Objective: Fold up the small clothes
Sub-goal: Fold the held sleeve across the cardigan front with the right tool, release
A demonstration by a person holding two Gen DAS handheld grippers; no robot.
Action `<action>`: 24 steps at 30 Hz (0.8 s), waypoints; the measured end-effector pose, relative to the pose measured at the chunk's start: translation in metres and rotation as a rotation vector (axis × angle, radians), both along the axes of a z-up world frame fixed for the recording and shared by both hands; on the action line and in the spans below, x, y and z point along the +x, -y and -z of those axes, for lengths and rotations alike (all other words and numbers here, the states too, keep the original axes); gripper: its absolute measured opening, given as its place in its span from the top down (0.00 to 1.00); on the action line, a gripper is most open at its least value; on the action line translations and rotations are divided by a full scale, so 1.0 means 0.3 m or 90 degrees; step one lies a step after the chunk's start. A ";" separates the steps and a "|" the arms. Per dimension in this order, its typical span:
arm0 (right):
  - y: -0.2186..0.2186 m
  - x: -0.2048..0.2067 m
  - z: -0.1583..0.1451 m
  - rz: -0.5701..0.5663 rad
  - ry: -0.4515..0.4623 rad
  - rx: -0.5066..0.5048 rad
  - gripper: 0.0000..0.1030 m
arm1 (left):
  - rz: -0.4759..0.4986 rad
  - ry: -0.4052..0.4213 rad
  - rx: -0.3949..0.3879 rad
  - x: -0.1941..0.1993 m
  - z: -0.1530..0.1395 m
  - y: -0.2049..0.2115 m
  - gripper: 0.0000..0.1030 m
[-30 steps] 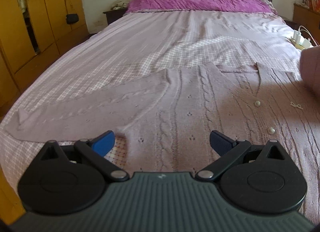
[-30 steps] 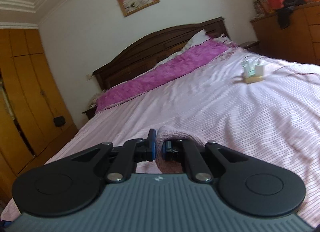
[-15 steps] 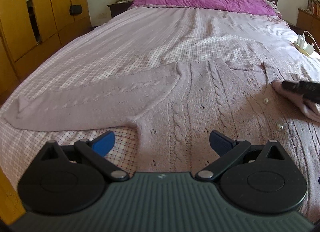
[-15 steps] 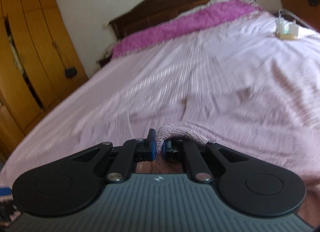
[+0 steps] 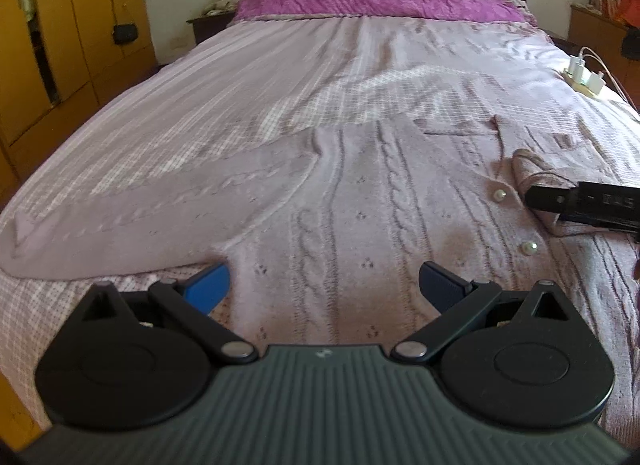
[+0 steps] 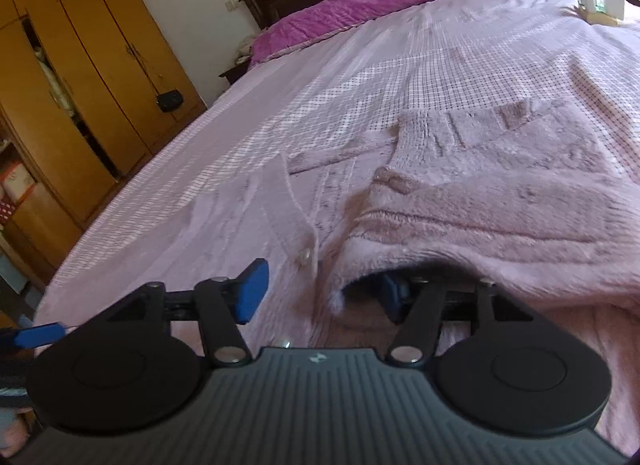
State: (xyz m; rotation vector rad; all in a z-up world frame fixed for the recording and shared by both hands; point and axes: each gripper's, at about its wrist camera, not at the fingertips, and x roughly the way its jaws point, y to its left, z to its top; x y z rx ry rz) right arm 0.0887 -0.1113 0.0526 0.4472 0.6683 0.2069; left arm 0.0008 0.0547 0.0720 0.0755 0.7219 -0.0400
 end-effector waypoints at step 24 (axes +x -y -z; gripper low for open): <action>0.530 -0.319 -0.190 0.175 0.046 0.086 0.24 | 0.267 0.049 0.050 0.046 0.007 0.551 0.01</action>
